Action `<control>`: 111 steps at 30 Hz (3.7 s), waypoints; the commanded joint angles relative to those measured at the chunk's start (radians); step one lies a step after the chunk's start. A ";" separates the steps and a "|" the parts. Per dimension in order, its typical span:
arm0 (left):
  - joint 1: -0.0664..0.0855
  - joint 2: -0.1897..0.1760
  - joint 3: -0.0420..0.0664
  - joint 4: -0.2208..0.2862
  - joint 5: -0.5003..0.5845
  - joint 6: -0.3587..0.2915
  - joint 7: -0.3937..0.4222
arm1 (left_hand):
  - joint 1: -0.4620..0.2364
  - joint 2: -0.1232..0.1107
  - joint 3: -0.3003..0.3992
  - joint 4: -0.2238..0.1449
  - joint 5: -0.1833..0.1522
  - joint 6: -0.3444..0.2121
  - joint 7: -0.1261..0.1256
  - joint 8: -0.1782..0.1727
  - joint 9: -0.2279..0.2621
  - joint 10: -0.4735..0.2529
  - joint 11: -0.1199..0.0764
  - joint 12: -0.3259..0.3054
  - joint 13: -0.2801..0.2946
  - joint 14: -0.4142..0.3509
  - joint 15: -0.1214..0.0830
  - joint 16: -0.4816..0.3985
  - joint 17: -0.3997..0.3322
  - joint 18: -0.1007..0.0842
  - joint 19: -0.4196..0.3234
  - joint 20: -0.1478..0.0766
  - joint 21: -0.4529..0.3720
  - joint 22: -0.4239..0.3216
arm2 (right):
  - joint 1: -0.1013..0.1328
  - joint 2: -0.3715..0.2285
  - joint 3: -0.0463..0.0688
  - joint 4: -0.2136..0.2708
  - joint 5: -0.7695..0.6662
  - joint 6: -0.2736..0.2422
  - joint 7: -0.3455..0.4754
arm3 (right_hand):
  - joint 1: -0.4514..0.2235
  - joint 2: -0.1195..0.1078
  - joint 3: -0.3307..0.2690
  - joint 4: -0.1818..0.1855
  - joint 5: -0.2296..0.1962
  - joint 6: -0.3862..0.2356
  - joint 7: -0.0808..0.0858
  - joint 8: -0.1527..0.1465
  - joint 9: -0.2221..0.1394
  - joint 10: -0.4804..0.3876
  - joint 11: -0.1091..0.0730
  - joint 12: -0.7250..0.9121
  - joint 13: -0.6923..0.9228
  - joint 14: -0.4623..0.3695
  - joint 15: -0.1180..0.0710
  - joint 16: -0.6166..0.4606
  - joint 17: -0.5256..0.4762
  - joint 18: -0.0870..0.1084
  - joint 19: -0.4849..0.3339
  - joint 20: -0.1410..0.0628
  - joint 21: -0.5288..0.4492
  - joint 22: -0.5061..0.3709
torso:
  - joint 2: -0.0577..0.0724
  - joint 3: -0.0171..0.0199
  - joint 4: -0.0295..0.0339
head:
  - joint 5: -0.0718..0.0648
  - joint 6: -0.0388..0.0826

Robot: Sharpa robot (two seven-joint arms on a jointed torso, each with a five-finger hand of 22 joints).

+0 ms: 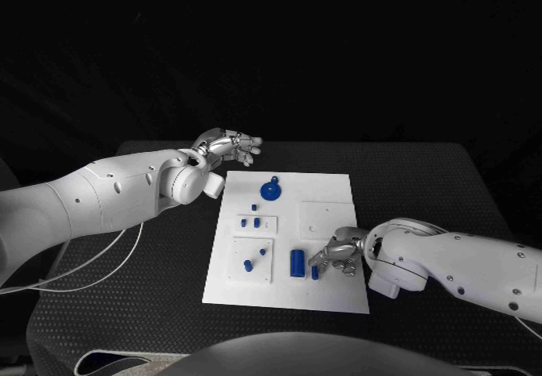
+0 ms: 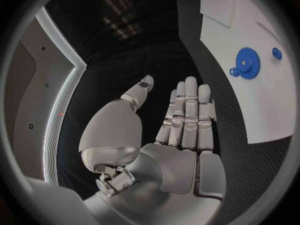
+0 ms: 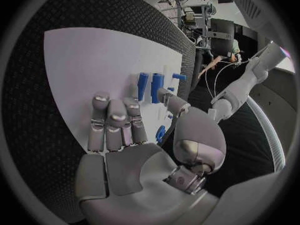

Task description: Assemble the parts on the task board

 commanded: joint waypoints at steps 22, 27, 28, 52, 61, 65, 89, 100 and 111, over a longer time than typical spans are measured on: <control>0.001 -0.002 0.001 0.004 -0.005 0.019 0.002 | 0.002 0.010 0.006 0.003 0.010 -0.007 0.003 0.000 -0.001 -0.003 0.005 0.003 -0.001 0.004 0.003 -0.009 0.006 0.010 -0.003 -0.002 -0.006 0.005 | -0.010 -0.022 0.000 0.023 -0.163 0.094 0.022 | 0.150 0.016 -0.220 -0.156 -0.001 -0.012 0.002 0.003 0.010 -0.003 -0.003 -0.006 0.009 -0.009 -0.007 0.009 -0.001 0.006 -0.013 -0.007 -0.001 -0.003 | 0.000 0.0005 -0.0010 | 0.003 -0.001; 0.001 -0.002 0.001 0.004 -0.005 0.019 0.001 | 0.001 0.010 0.005 0.003 0.009 -0.007 0.004 0.000 -0.001 -0.003 0.005 0.003 -0.001 0.005 0.003 -0.009 0.006 0.010 -0.003 -0.002 -0.007 0.005 | -0.012 -0.019 0.000 0.018 -0.173 0.099 0.024 | 0.155 0.033 -0.224 -0.151 -0.001 -0.010 0.001 0.004 0.010 -0.001 -0.003 -0.007 0.008 -0.008 -0.007 0.009 -0.002 0.006 -0.011 -0.007 -0.002 -0.005 | 0.000 0.0003 -0.0004 | 0.002 -0.001; 0.001 -0.002 0.001 0.004 -0.005 0.019 0.001 | 0.001 0.010 0.005 0.003 0.009 -0.007 0.004 0.000 -0.001 -0.003 0.005 0.003 -0.001 0.005 0.003 -0.009 0.007 0.010 -0.003 -0.002 -0.007 0.005 | -0.013 -0.018 0.000 0.018 -0.173 0.099 0.024 | 0.156 0.037 -0.224 -0.150 0.000 -0.010 0.001 0.004 0.010 -0.001 -0.004 -0.007 0.008 -0.008 -0.007 0.009 -0.002 0.006 -0.011 -0.007 -0.003 -0.006 | 0.000 0.0003 -0.0004 | 0.002 -0.001; 0.001 -0.001 0.000 0.004 -0.008 0.020 -0.004 | 0.001 0.011 0.005 0.004 0.008 -0.007 0.003 0.001 -0.001 -0.003 0.005 0.003 -0.001 0.005 0.003 -0.010 0.008 0.010 -0.003 -0.002 -0.007 0.006 | -0.021 0.007 0.000 0.001 -0.247 0.069 0.002 | 0.178 0.144 -0.059 -0.047 -0.005 0.006 -0.005 0.007 0.005 0.017 -0.010 -0.012 0.007 0.002 -0.011 0.010 -0.009 0.006 -0.003 -0.012 -0.002 -0.011 | 0.000 -0.0005 -0.0005 | 0.000 -0.003; 0.001 -0.001 0.000 0.004 -0.008 0.019 -0.006 | 0.001 0.011 0.005 0.004 0.008 -0.007 0.003 0.001 -0.001 -0.003 0.005 0.003 -0.001 0.005 0.003 -0.011 0.009 0.010 -0.003 -0.002 -0.008 0.007 | -0.021 0.003 0.000 0.000 -0.235 0.065 0.005 | 0.153 0.145 -0.026 -0.067 -0.003 0.008 -0.003 0.006 0.002 0.020 -0.007 -0.014 0.008 0.004 -0.008 0.010 -0.011 0.006 -0.003 -0.005 0.003 -0.008 | 0.000 -0.0004 0.0005 | -0.001 -0.003; 0.001 -0.002 0.000 0.004 -0.008 0.022 -0.007 | 0.001 0.011 0.005 0.004 0.008 -0.007 0.003 0.001 -0.001 -0.003 0.005 0.003 -0.001 0.005 0.003 -0.011 0.009 0.010 -0.003 -0.002 -0.008 0.007 | -0.021 -0.002 0.000 -0.001 -0.212 0.061 0.012 | 0.144 0.134 -0.024 -0.069 -0.003 0.008 -0.003 0.006 0.001 0.020 -0.007 -0.015 0.008 0.005 -0.008 0.009 -0.012 0.006 -0.003 -0.004 0.003 -0.008 | 0.000 -0.0003 -0.0003 | 0.000 -0.003; 0.005 0.008 0.000 -0.018 0.004 0.007 0.021 | 0.007 0.014 0.007 -0.007 0.009 0.009 -0.005 0.011 0.001 0.000 0.004 0.004 -0.001 -0.024 0.018 -0.051 0.003 0.008 -0.022 0.010 -0.025 0.012 | 0.074 -0.048 0.088 -0.268 0.271 -0.031 0.530 | 0.152 0.130 -0.269 -0.178 0.188 -0.119 0.044 -0.037 -0.001 -0.066 0.036 -0.058 -0.013 -0.074 0.030 -0.039 -0.028 0.004 -0.085 0.030 -0.038 -0.014 | -0.028 -0.0019 -0.0086 | -0.033 0.113; 0.027 0.022 0.001 -0.074 0.055 -0.004 0.032 | 0.009 0.020 0.016 -0.021 0.010 -0.017 -0.015 0.000 -0.009 -0.056 0.005 -0.009 -0.025 -0.153 0.082 -0.212 -0.041 0.002 -0.130 0.074 -0.113 -0.003 | 0.079 0.065 0.171 -0.550 0.437 -0.033 0.695 | 0.252 0.166 -0.238 -0.185 0.177 -0.175 0.087 -0.048 0.003 -0.238 0.096 -0.429 -0.328 -0.306 0.141 -0.412 -0.242 -0.055 -0.363 0.130 -0.302 -0.115 | -0.070 -0.0042 -0.0191 | -0.033 0.214; 0.026 0.057 0.001 -0.141 0.102 -0.001 0.067 | -0.005 -0.003 0.012 -0.015 -0.009 -0.083 -0.044 -0.029 -0.030 -0.206 -0.002 -0.009 -0.115 -0.326 0.111 -0.359 -0.100 -0.048 -0.261 0.111 -0.253 -0.051 | 0.074 0.132 0.203 -0.651 0.545 0.002 0.743 | 0.278 0.193 -0.272 -0.183 0.164 -0.256 0.073 -0.056 -0.042 -0.182 0.169 -0.941 -0.870 -0.399 0.271 -0.916 -0.560 -0.090 -0.538 0.222 -0.652 -0.330 | -0.087 0.0076 -0.0276 | -0.014 0.261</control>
